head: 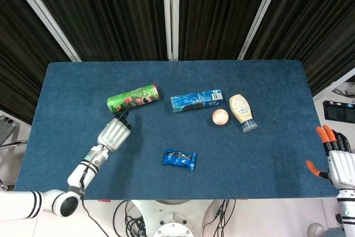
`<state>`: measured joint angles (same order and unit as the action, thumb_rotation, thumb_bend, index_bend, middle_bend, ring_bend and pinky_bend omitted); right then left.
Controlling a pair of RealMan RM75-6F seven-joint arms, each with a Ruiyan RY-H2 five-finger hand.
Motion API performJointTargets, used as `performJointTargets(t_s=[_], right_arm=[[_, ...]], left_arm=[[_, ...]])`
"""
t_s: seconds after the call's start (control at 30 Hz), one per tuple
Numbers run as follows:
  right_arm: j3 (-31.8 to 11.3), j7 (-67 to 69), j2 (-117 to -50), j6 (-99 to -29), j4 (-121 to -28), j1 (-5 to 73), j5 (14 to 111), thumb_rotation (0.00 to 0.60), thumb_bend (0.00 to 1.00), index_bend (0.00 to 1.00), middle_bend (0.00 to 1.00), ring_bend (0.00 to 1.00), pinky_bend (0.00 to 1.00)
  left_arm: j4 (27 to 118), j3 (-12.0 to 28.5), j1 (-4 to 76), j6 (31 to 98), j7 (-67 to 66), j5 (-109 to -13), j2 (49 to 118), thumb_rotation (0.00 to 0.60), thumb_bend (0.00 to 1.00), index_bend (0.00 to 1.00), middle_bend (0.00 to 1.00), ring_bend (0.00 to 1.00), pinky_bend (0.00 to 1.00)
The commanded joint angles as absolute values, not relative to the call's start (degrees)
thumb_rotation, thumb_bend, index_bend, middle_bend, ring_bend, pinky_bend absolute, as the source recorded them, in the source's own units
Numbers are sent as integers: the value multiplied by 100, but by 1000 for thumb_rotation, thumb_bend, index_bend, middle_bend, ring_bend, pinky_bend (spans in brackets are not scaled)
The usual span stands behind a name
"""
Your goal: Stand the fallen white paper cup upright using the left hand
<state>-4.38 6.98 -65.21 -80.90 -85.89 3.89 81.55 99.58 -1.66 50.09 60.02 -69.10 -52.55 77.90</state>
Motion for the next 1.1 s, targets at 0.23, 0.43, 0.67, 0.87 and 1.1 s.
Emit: performJointTargets(t_s=[0.23, 0.43, 0.67, 0.87, 1.1], right_arm=[[-425, 649, -6499, -8083, -8621, 401, 8189, 600, 193, 0, 0, 0, 0], [-431, 616, -6488, -8061, -8651, 408, 8163, 600, 193, 0, 0, 0, 0], [-420, 571, -6497, -8027, -8677, 424, 8163, 600, 193, 0, 0, 0, 0], [-425, 544, -6500, -8020, -8685, 429, 8149, 600, 193, 0, 0, 0, 0], [-423, 529, -6495, -8030, -8696, 424, 8147, 600, 193, 0, 0, 0, 0]], left_arm=[[9780, -116, 4825, 6140, -5610, -6278, 7735, 600, 189, 364, 405, 0, 0], [9102, -22, 4406, 6707, -3284, -7647, 8001, 600, 189, 371, 418, 13, 0], [8122, 101, 3793, 7342, -254, -8136, 8574, 600, 189, 371, 418, 13, 0], [7606, 43, 3425, 7336, 1440, -8179, 8899, 600, 190, 371, 417, 25, 0], [6955, -74, 3183, 7275, 2637, -8400, 9205, 600, 191, 342, 391, 21, 0]])
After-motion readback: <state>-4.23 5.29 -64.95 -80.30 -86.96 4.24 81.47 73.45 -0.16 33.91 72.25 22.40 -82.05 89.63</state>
